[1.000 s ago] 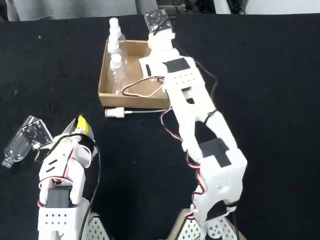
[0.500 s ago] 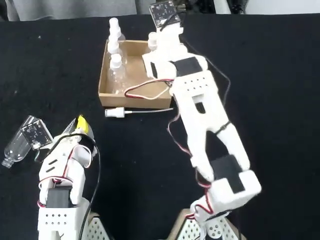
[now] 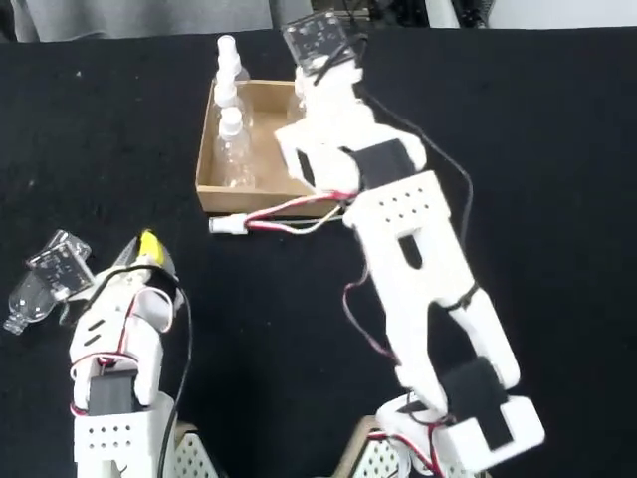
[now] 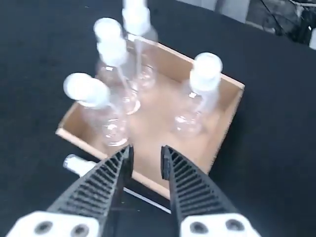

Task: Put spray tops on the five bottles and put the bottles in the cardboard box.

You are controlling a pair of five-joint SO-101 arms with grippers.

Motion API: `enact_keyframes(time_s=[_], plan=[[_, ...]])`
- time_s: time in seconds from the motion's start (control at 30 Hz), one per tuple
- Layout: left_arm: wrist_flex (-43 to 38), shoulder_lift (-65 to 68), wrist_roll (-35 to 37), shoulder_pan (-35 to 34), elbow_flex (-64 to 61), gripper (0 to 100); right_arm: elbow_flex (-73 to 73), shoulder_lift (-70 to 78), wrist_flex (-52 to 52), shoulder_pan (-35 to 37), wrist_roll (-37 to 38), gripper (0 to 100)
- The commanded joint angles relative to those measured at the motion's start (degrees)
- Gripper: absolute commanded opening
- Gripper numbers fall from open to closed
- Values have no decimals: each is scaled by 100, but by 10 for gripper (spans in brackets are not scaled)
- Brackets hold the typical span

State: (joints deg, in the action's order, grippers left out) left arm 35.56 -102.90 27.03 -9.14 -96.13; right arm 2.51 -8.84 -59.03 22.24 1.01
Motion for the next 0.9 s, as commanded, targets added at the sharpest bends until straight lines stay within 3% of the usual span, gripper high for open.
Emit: enact_keyframes(time_s=[0.0,0.3,0.37,0.53,0.87], plan=[[-18,-88,0,-409,110,40,22,-523,-35,360,44,58],[-26,-97,-9,-1349,505,43,171,-840,-237,809,44,60],[-26,-97,-448,-1701,488,44,171,-840,-325,914,35,60],[-53,-88,-2760,-2809,532,41,356,-848,-316,1196,18,60],[141,-44,-2954,-3653,778,45,681,-857,-492,1327,44,60]])
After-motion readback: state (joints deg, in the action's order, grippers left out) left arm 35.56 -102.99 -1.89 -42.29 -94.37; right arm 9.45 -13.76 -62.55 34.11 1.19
